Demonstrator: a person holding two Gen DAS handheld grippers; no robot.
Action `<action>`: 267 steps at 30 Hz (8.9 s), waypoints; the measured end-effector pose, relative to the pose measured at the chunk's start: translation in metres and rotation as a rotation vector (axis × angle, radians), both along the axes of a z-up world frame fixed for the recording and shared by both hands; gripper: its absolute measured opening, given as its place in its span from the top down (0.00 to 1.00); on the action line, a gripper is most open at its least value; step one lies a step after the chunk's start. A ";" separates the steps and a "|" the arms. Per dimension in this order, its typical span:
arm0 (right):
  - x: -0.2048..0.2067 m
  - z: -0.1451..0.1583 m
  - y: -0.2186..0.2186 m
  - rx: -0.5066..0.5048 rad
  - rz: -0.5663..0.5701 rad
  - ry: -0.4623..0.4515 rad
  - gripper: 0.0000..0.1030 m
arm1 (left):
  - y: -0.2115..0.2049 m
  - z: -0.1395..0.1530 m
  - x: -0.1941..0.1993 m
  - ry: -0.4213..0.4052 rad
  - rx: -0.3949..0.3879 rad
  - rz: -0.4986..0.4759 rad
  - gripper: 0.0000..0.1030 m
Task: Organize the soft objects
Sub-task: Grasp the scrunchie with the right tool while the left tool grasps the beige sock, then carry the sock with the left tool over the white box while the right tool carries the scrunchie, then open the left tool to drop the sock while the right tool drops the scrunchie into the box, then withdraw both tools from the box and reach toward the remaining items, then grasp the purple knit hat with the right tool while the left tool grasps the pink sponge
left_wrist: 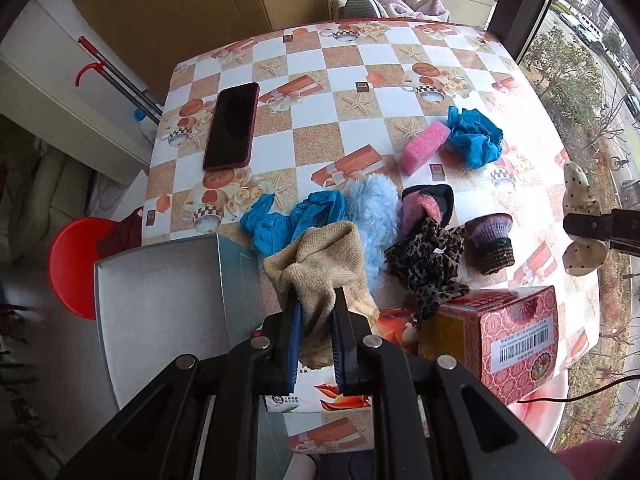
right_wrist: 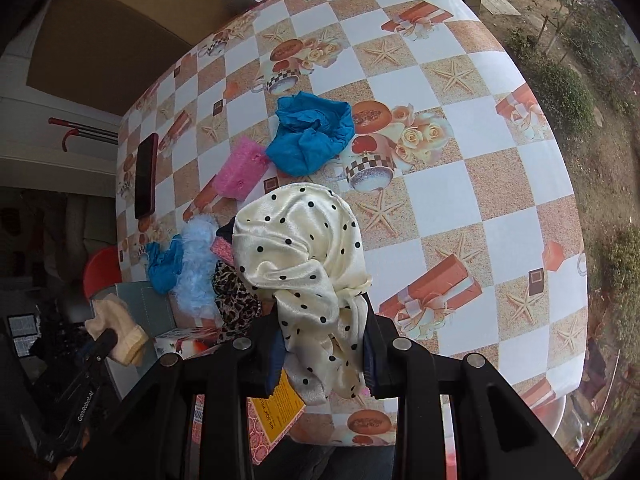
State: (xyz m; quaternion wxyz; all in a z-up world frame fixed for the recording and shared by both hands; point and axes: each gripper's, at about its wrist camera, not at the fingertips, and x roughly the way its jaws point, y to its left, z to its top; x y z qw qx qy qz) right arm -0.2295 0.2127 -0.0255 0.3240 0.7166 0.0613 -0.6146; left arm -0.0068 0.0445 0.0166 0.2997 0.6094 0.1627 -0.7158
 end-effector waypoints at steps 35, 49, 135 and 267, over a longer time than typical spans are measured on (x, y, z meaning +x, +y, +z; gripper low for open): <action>0.243 0.093 -0.093 -0.087 0.345 0.158 0.68 | -0.024 0.020 0.211 0.106 -0.039 0.121 0.85; 0.308 0.091 -0.142 -0.088 0.549 0.151 0.68 | -0.030 0.009 0.255 0.103 -0.017 0.206 0.85; 0.350 0.058 -0.176 -0.020 0.661 0.067 0.14 | -0.039 -0.009 0.267 0.121 0.036 0.268 0.14; -0.006 -0.121 -0.013 0.360 0.073 0.071 0.62 | -0.049 -0.157 -0.234 -0.107 0.160 -0.410 0.50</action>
